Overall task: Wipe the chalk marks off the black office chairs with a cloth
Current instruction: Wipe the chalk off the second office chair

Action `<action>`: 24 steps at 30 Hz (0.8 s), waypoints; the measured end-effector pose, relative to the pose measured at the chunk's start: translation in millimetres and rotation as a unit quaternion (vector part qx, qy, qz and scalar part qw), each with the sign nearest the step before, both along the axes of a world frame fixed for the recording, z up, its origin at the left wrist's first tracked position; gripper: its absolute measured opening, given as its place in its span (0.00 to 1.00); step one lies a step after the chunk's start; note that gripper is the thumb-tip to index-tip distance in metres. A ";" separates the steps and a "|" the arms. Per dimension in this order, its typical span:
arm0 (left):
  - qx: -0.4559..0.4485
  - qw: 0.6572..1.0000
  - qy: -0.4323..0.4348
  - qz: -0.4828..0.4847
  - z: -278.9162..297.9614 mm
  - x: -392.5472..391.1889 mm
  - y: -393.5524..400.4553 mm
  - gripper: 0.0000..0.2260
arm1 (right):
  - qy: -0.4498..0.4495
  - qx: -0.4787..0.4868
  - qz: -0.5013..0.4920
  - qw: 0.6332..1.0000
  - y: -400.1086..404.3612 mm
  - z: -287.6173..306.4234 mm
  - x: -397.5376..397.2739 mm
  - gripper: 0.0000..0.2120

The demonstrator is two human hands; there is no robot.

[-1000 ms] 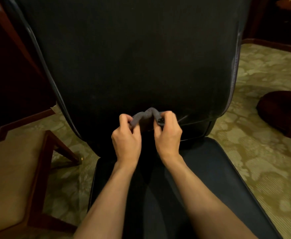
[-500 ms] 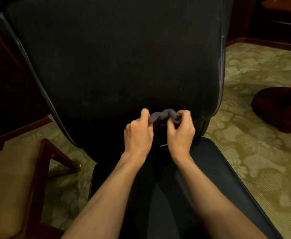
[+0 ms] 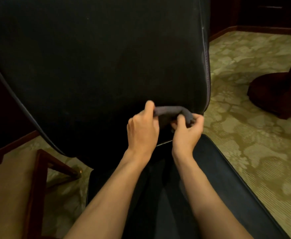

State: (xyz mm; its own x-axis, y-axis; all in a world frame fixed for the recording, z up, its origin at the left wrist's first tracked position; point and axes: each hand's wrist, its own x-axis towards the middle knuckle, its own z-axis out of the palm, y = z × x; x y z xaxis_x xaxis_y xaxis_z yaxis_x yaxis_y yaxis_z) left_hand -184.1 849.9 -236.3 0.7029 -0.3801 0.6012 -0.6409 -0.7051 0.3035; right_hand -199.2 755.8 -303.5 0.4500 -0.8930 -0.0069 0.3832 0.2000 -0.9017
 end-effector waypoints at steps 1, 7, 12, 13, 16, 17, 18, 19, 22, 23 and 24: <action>-0.010 1.000 -0.013 -0.010 9.3 -0.9 -7.7 0.05 | -0.022 -0.001 -0.016 1.000 -0.8 6.9 -0.5 0.08; 0.115 0.993 0.019 0.010 4.2 9.5 -7.0 0.09 | 0.061 0.012 -0.028 0.998 14.3 -7.4 13.1 0.04; 0.213 0.975 0.056 0.019 -3.1 5.2 2.1 0.05 | 0.062 0.185 0.109 0.975 17.4 -27.7 23.8 0.06; 0.210 0.976 0.055 0.009 2.1 4.5 -2.7 0.05 | 0.045 0.200 0.109 0.973 12.0 -26.9 23.3 0.06; 0.193 0.980 0.039 -0.034 17.0 -0.6 -28.9 0.04 | -0.012 0.237 0.046 0.970 -11.3 -19.8 16.2 0.07; 0.193 0.980 0.030 -0.046 20.3 -3.5 -40.2 0.04 | -0.029 0.254 0.018 0.967 -19.5 -16.7 12.6 0.07; 0.198 0.978 0.021 -0.057 22.0 -6.8 -51.9 0.04 | -0.046 0.274 -0.009 0.961 -27.2 -14.7 9.2 0.07; 0.207 0.976 0.012 -0.069 23.0 -11.1 -63.1 0.03 | -0.057 0.294 -0.031 0.954 -33.3 -13.9 5.5 0.07; 0.250 0.963 -0.009 -0.099 25.0 -19.2 -85.9 0.03 | -0.082 0.329 -0.066 0.938 -38.6 -17.3 4.6 0.06; 0.264 0.960 -0.008 -0.097 26.7 -19.1 -86.4 0.04 | -0.068 0.325 -0.065 0.941 -32.4 -18.8 7.7 0.05; 0.278 0.957 -0.005 -0.084 28.6 -17.5 -81.9 0.05 | -0.047 0.308 -0.057 0.949 -22.9 -20.9 12.4 0.04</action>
